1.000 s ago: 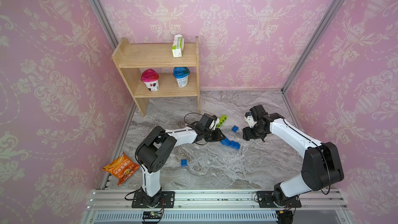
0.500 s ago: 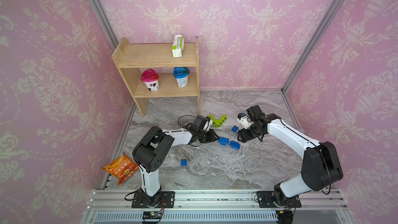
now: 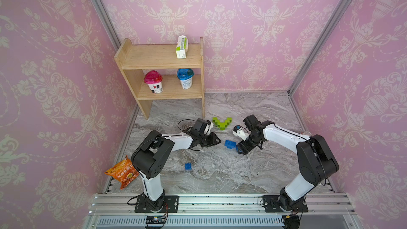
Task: Assemble the letter v with lego
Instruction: Pick up the lego brick from the center of the board.
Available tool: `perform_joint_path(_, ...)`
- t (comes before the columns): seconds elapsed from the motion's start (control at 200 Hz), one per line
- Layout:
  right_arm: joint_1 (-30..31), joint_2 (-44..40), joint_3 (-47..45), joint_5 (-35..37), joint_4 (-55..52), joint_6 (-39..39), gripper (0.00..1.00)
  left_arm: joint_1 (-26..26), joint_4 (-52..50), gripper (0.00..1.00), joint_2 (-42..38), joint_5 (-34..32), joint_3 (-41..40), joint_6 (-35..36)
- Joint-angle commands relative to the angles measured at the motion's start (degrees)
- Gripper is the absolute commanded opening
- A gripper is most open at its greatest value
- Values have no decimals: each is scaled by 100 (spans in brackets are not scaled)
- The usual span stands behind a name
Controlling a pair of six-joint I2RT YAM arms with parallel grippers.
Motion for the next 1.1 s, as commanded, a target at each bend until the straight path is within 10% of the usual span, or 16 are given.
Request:
perform_joint_path(0.0, 24, 95, -65, 3, 244, -119, 73, 65, 377, 36, -128, 271, -137, -230)
perform_joint_path(0.665, 66, 52, -143, 203, 125, 77, 49, 162, 406, 37, -222, 254, -257, -263)
perform_joint_path(0.756, 103, -78, -120, 388, 63, 303, 36, 162, 381, 37, -243, 235, -266, -248)
perform_joint_path(1.096, 387, -412, 471, 828, -1711, 1900, 33, 239, 196, 41, -514, 178, -320, -58)
